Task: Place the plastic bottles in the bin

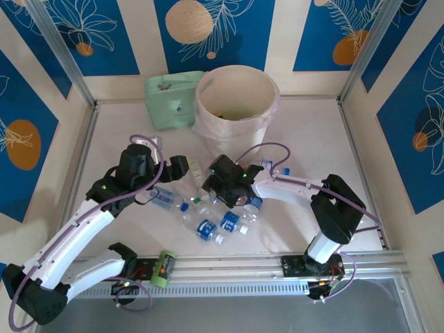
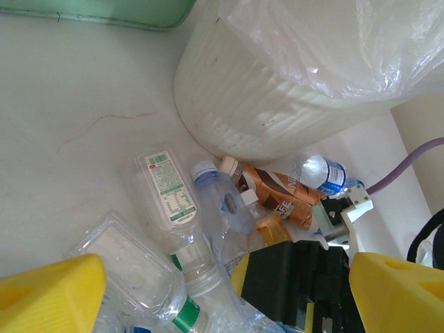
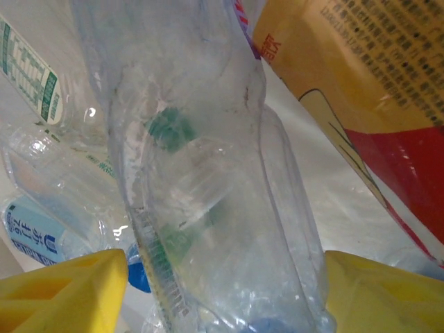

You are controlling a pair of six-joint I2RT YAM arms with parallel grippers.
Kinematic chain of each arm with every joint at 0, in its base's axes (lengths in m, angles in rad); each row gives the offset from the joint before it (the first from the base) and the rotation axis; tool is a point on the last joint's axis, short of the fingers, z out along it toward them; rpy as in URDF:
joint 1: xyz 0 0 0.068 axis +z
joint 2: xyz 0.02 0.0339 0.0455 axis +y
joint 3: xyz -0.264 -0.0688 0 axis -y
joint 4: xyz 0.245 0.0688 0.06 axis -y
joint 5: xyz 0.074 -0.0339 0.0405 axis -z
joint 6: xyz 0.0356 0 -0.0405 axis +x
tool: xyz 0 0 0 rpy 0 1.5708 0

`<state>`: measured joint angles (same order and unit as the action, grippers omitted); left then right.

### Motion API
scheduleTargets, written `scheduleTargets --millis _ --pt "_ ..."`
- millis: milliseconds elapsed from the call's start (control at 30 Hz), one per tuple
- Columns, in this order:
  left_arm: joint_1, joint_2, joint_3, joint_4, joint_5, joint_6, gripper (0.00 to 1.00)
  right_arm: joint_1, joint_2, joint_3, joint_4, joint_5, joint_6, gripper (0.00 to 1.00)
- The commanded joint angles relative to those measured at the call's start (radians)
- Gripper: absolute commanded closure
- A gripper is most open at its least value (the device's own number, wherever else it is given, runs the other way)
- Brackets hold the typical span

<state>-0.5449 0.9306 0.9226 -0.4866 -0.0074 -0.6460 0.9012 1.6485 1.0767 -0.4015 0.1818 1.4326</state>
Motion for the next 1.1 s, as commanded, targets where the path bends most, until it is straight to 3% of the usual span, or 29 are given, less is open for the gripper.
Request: scheduleTargets --millis 0,667,1067 --pt "0.014 -0.011 0.008 0.019 0.009 0.019 0.10 -0.004 0.022 0.035 -0.035 0.022 -0.021 0.29" --pt "0.022 -0.009 0.008 0.025 0.005 0.014 0.10 0.001 0.015 0.104 -0.141 0.036 -0.120 0.48" --pt "0.044 -0.006 0.042 0.038 0.029 -0.025 0.07 0.002 -0.192 0.138 -0.261 0.037 -0.333 0.48"
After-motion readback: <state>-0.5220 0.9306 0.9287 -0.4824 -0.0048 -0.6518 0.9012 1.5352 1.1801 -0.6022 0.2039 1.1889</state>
